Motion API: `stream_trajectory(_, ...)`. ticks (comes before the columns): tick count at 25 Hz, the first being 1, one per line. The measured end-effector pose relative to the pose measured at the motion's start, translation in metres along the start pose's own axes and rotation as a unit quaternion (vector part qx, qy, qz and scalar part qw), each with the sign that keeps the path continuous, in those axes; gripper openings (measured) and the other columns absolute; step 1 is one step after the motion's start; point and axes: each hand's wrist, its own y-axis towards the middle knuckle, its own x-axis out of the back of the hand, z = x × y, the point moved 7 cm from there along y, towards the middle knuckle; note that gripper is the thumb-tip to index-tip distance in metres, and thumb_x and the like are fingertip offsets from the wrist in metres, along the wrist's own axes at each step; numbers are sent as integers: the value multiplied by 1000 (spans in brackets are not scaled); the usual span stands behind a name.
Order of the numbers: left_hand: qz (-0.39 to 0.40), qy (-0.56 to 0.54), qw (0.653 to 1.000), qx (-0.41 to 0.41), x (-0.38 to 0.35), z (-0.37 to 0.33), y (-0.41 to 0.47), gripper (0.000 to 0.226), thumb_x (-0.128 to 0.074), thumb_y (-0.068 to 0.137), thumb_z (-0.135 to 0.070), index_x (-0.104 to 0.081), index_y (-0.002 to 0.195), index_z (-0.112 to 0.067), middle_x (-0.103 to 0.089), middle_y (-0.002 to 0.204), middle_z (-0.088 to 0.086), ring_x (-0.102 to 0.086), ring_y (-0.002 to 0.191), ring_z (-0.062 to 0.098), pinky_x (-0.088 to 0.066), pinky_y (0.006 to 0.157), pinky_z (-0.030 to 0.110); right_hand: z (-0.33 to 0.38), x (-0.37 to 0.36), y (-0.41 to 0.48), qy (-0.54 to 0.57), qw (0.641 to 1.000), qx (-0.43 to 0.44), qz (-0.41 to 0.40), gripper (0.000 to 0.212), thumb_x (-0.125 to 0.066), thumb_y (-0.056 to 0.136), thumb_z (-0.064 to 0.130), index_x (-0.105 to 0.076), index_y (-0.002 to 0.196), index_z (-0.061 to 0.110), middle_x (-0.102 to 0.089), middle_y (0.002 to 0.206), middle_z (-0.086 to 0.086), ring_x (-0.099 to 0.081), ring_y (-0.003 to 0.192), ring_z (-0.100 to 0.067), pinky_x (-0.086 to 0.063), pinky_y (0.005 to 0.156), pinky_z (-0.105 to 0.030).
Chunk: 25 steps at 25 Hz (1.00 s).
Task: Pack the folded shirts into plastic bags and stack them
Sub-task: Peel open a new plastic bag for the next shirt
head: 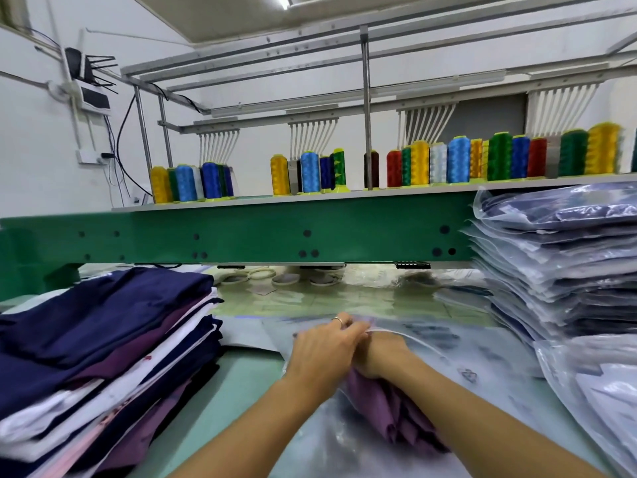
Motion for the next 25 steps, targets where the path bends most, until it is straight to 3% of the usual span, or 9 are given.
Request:
stream_trajectory(2,-21,-26,999,-26,5,-6,6,34,-40,107,-32,-48,137,-46,-52,139,-18,-68,98,22,-54,62,38,1,10,15,-110,985,-131,-23,40,-42,106,14,-48,145,5,-47,147,-22,-45,132,-40,-25,112,-63)
stream_trajectory(4,-3,-64,997,-43,10,-12,10,33,-36,108,-34,-47,136,-46,-54,139,-19,-66,102,24,-55,67,42,11,-9,14,-53,958,-272,68,31,-50,101,1,-63,129,1,-58,131,-29,-52,109,-50,-25,89,-86)
stream_trajectory(6,14,-86,995,-53,16,-14,10,35,-33,107,-38,-44,139,-48,-61,132,-14,-65,101,28,-55,71,43,30,-14,24,-55,945,-322,26,28,-57,97,0,-69,123,4,-65,123,-25,-52,98,-51,-32,82,-85)
stream_trajectory(9,22,-74,996,-51,22,-7,7,36,-29,108,-43,-42,141,-50,-61,132,-14,-64,103,29,-54,73,41,25,-8,26,92,952,-293,-9,27,-61,91,-11,-67,117,-10,-64,115,-36,-53,100,-56,-21,91,-86)
stream_trajectory(12,37,-76,996,-16,19,11,2,34,-27,108,-46,-39,139,-50,-57,136,-20,-61,110,22,-53,76,39,-26,29,32,151,966,-174,-113,27,-54,101,2,-62,125,-7,-60,132,-26,-54,125,-40,-36,110,-46)
stream_trajectory(14,51,-83,995,11,11,21,-2,36,-31,108,-47,-42,141,-47,-59,137,-20,-60,115,20,-52,80,37,-25,13,17,304,952,-4,34,29,-50,104,20,-64,125,6,-62,130,-11,-57,119,-21,-42,97,-28)
stream_trajectory(17,53,-71,996,5,3,19,-11,39,-32,107,-48,-45,144,-45,-60,137,-19,-61,117,17,-54,82,36,-57,1,7,201,979,-38,5,11,-55,98,27,-66,95,26,-65,99,2,-59,100,-20,-47,87,-31)
stream_trajectory(21,55,-42,998,-9,-4,14,-17,38,-30,107,-51,-45,141,-45,-57,139,-21,-64,111,19,-55,77,36,-41,-21,1,106,989,28,94,28,-55,94,23,-66,119,18,-65,121,-3,-55,98,-20,-49,88,-31)
stream_trajectory(25,110,54,992,-42,-15,8,-29,40,-25,104,-59,-49,128,-37,-58,133,-13,-66,103,29,-49,69,34,-62,-28,-23,44,998,-24,45,26,-63,93,17,-67,118,14,-68,117,-8,-61,96,-22,-52,86,-31)
